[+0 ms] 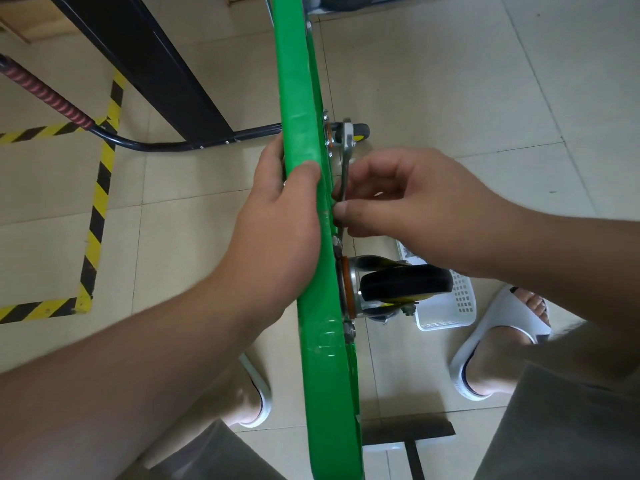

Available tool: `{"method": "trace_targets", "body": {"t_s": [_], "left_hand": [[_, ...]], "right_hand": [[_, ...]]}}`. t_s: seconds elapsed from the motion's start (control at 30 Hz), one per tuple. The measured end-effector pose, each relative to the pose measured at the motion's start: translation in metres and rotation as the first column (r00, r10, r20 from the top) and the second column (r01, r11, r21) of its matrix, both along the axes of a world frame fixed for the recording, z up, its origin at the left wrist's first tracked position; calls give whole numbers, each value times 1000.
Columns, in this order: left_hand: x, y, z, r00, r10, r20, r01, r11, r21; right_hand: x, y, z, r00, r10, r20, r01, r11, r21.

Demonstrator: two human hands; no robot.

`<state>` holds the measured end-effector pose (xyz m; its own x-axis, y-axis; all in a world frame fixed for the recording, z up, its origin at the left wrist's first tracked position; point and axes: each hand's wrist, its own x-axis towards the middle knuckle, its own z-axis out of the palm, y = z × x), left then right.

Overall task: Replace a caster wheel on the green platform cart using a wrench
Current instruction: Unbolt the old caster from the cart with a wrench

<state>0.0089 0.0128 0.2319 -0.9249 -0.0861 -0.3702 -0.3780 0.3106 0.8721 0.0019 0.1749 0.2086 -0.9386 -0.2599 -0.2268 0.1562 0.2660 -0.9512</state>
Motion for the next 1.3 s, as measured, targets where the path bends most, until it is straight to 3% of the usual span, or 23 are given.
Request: {"method": "trace_targets", "body": {"t_s": [0.23, 0.37, 0.57, 0.67, 0.77, 1.1, 1.3], "left_hand": [[0, 1, 1, 1000, -2, -9, 1, 1000, -9], [1, 1, 3, 1000, 1, -1, -1, 1000, 4], [1, 2, 4, 1000, 5, 18, -6, 999, 51], [1, 2, 4, 1000, 0, 26, -1, 999, 55], [2, 1, 5, 1000, -8, 24, 7, 999, 54], [1, 0, 3, 1000, -9, 28, 8, 999, 35], [1, 0, 3, 1000, -16, 26, 15, 999, 53]], "right_hand": [[9, 7, -6, 994, 79, -73, -84, 994, -70], [-4, 6, -4, 996, 2, -87, -8, 997, -73], [-32, 5, -11, 953, -234, 193, 256, 961, -99], [-39, 7, -16, 893, -248, 376, 298, 951, -80], [-42, 7, -21, 854, -251, 455, 316, 946, -72], [-41, -13, -36, 856, -167, 490, 217, 975, -47], [-36, -14, -24, 912, -136, 387, 179, 981, -76]]}}
